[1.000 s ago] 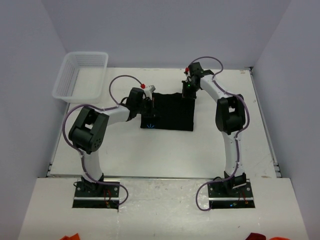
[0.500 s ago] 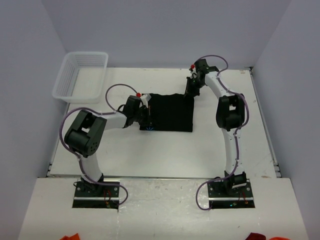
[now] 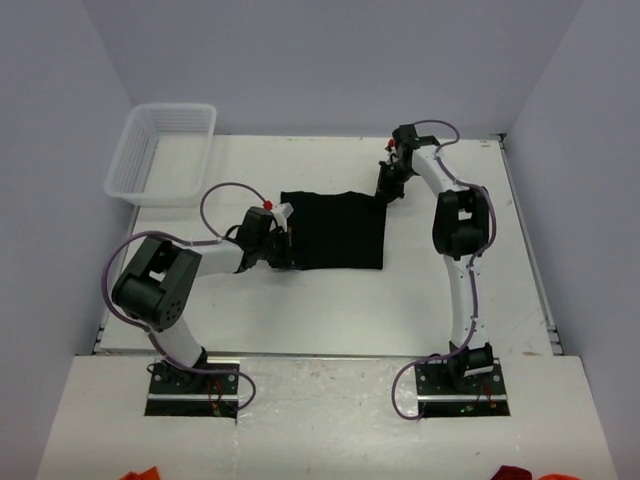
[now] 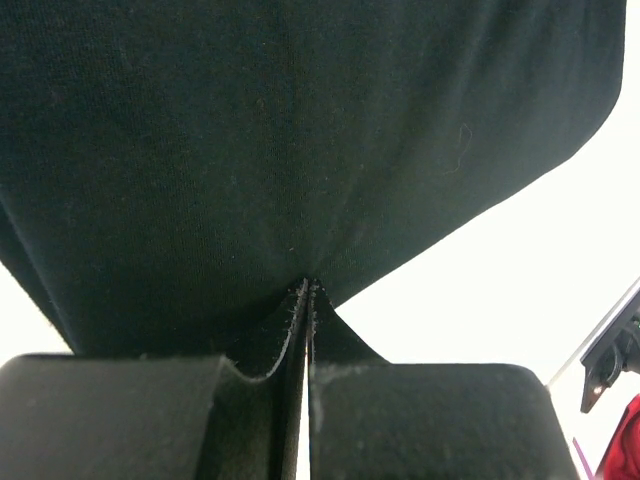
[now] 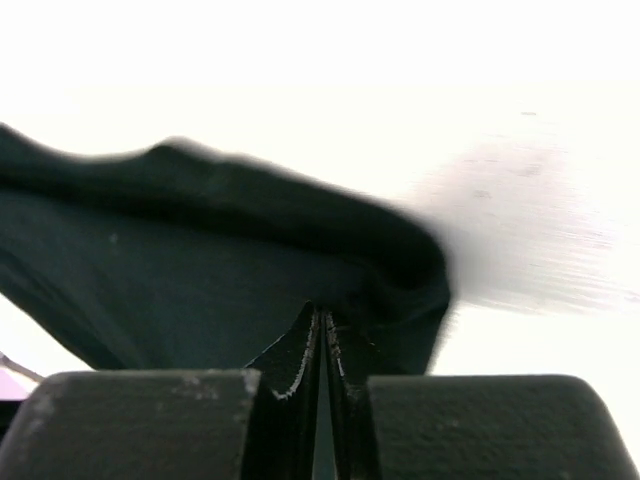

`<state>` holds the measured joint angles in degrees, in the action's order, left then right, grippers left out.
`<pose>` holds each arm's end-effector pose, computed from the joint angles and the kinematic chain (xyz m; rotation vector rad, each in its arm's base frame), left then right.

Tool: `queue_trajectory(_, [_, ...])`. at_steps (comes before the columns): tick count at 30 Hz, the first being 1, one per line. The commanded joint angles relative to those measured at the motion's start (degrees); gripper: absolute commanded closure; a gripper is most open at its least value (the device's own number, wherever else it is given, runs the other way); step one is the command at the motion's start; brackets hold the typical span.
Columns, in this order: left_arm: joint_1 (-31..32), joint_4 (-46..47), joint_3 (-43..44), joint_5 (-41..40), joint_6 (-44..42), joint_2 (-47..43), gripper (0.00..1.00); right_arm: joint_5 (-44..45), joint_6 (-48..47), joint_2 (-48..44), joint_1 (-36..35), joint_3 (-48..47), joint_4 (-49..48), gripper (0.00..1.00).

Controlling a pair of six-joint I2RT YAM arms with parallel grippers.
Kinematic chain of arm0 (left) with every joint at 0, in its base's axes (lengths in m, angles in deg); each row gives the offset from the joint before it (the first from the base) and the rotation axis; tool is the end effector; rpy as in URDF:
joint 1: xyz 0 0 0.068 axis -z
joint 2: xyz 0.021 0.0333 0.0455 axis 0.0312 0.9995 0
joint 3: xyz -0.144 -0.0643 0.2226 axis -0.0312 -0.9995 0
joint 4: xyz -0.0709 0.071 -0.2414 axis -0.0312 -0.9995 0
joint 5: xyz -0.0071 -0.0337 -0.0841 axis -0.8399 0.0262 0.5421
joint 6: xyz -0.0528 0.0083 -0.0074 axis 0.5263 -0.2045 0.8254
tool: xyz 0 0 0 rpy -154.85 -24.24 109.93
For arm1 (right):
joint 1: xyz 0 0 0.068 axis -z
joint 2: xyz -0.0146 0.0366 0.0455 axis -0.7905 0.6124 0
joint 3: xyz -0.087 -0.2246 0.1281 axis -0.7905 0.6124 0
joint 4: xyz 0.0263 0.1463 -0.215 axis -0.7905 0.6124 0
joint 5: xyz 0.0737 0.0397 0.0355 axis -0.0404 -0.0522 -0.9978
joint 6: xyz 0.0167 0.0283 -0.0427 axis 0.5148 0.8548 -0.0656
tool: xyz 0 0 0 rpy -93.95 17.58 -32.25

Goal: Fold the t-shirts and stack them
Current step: Smooth out wrinkles on the folded tshirt, then put the neatly folded tshirt into the corner of the board with the right arm

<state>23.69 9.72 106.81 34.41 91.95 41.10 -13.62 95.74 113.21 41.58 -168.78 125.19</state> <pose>0.2840 -0.1511 0.1302 0.0536 2.5312 -0.9367 0.5001 0.1067 0.1594 0.2347 2.8952 0.6204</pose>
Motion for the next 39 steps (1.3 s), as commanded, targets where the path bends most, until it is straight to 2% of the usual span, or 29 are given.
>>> queue_trajectory(1, [-0.16,-2.74,-4.40,-1.77,-1.33,-2.34,1.00,3.09,0.73,-1.35,2.04,-1.79,1.89,0.94])
queue_trajectory(7, [-0.16,-1.42,-8.19,-2.22,-0.37,-5.15,1.00,2.30,0.99,-1.61,2.13,-3.64,1.98,0.91])
queue_trajectory(9, [-0.07,-1.25,-8.20,-2.48,0.07,-6.20,1.00,1.95,0.55,-4.41,2.04,-0.85,0.06,0.90])
queue_trajectory(13, [1.32,-2.20,-7.41,-5.54,0.60,-10.68,1.00,1.95,-2.43,-15.99,1.69,10.66,-6.70,0.86])
queue_trajectory(14, [1.68,-2.73,-7.06,-7.56,0.43,-11.83,1.00,2.38,-3.05,-21.59,1.69,13.38,-8.98,0.85])
queue_trajectory(15, [2.21,-3.35,-6.01,-8.71,0.25,-14.10,1.00,2.73,-3.49,-24.34,1.69,18.80,-9.87,0.80])
queue_trajectory(17, [3.00,-5.72,-4.60,-10.73,0.07,-15.87,1.00,4.05,-4.28,-29.10,1.69,23.67,-11.63,0.70])
queue_trajectory(18, [3.26,-6.51,-2.94,-11.18,0.25,-17.27,1.00,4.32,-4.63,-32.95,1.69,27.78,-12.08,0.58])
queue_trajectory(22, [3.79,-11.60,3.13,-12.14,0.25,-17.64,1.00,0.91,-4.02,-37.46,1.69,35.28,-13.75,0.36])
queue_trajectory(24, [4.14,-12.67,7.16,-12.32,0.25,-16.41,1.00,-3.39,-3.15,-38.60,1.69,39.58,-15.24,0.34])
queue_trajectory(30, [4.58,-14.17,16.57,-11.62,0.51,-9.22,1.00,-7.54,-0.95,-38.00,1.69,46.18,-20.60,0.31])
queue_trajectory(39, [4.76,-13.46,23.26,-13.11,-1.86,0.46,1.00,-9.04,-1.29,-34.75,1.78,48.74,-23.77,0.29])
